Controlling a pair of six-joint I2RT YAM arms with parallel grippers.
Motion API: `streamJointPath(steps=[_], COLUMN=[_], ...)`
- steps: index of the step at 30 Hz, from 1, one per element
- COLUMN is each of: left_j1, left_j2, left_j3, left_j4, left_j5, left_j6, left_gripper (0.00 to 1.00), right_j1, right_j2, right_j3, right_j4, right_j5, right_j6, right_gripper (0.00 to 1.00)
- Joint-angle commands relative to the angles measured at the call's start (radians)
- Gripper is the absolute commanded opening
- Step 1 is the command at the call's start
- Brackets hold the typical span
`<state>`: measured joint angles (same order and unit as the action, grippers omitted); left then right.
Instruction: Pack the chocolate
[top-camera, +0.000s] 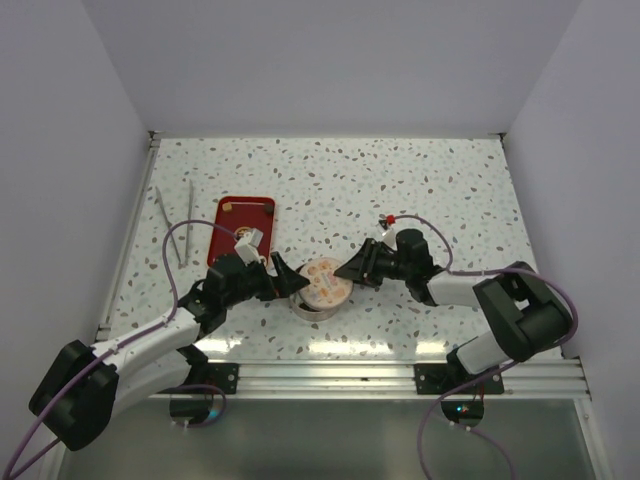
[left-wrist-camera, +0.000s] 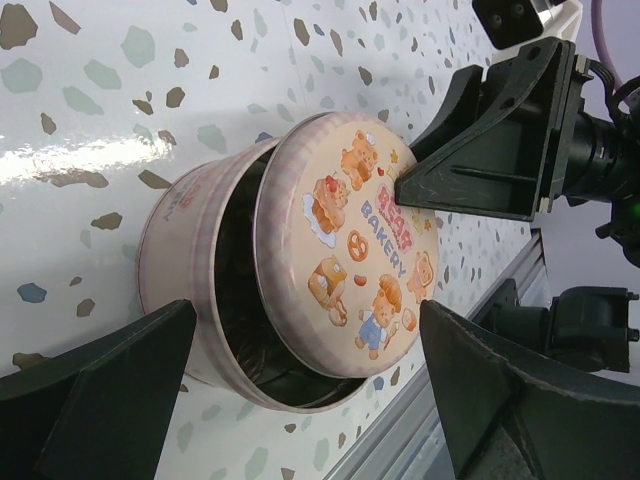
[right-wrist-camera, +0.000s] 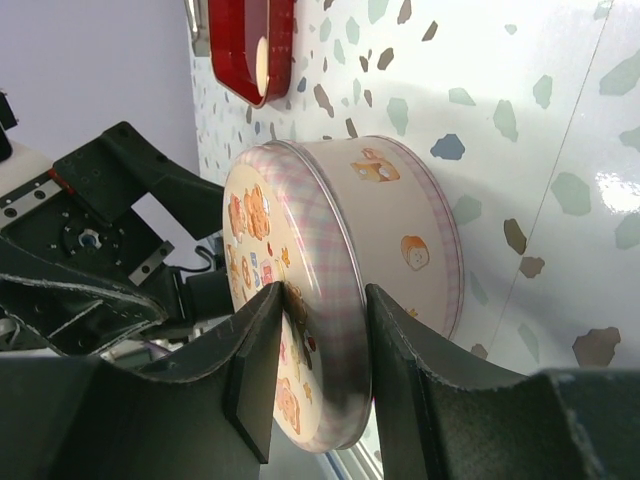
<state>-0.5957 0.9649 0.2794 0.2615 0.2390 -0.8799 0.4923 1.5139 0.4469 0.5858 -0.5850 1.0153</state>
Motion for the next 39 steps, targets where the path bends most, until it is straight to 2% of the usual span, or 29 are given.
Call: streamJointPath(steps=[1, 14, 26, 39], left_j1=[0.004, 0.002, 0.002, 0.004], left_j2=[-0.002, -0.005, 0.000, 0.008], left_j3=[0.010, 0.012, 0.015, 0.021], left_j4=[0.030, 0.033, 0.032, 0.042], left_j5=[0.025, 0.026, 0.029, 0.036], left_j6=[-0.007, -0.007, -0.004, -0.001], left_gripper=[1.00, 1.00, 1.00, 1.00], right_j1=[0.014, 0.043, 0.054, 0.078], right_j2=[-0.030, -0.032, -0.046, -0.075], right_j3=[0.019, 0.049, 0.073, 0.111], right_j4=[-0.121, -0.161, -0.187, -0.290], right_j5=[0.020, 0.051, 0.059, 0.088], right_j6=[-0.067, -0.083, -0.086, -0.153], right_gripper=[0.40, 0.45, 0.45, 0.45])
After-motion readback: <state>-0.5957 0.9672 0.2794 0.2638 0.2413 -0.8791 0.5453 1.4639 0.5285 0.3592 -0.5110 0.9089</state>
